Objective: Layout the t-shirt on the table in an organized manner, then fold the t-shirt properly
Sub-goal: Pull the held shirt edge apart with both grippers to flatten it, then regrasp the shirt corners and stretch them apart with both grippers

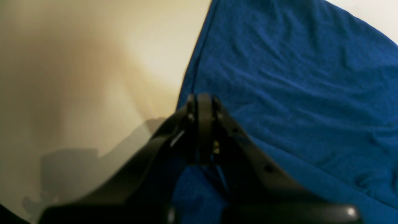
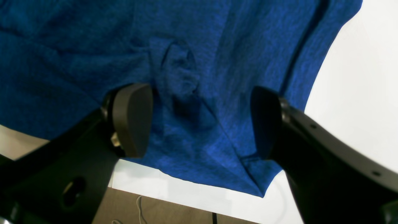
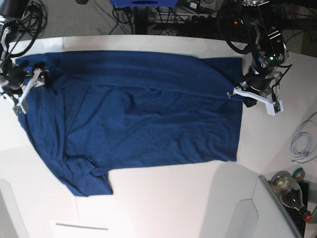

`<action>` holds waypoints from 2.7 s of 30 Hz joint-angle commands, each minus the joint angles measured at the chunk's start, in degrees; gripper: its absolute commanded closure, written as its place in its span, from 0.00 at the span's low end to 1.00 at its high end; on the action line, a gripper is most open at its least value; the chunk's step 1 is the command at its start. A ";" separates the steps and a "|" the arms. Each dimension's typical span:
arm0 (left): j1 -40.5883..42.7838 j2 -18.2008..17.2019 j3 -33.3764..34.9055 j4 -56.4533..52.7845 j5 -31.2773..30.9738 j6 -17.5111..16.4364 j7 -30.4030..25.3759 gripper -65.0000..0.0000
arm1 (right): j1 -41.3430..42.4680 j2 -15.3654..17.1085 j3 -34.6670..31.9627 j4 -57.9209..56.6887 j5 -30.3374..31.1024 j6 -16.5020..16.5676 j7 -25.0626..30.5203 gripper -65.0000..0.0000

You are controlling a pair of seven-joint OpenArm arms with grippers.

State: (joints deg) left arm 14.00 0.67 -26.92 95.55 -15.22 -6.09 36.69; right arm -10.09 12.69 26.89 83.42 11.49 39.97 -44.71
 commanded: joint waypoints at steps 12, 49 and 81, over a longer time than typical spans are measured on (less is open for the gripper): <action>0.11 -0.53 -0.03 0.94 -0.21 -0.29 -1.30 1.00 | 2.92 0.98 -0.13 -4.43 0.43 0.03 -0.17 0.70; -8.94 -0.53 2.96 -10.49 -0.21 -0.20 1.34 1.00 | 11.27 4.85 -4.52 -7.42 0.34 0.03 -4.57 0.70; 9.17 5.79 -13.74 -12.16 -19.90 -14.70 -7.54 0.19 | 3.54 -6.93 36.27 4.45 9.31 0.03 -10.72 0.31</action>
State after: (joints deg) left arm 23.05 6.59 -40.75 82.89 -34.83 -20.60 28.88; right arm -6.70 4.71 62.81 86.94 19.75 39.94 -56.05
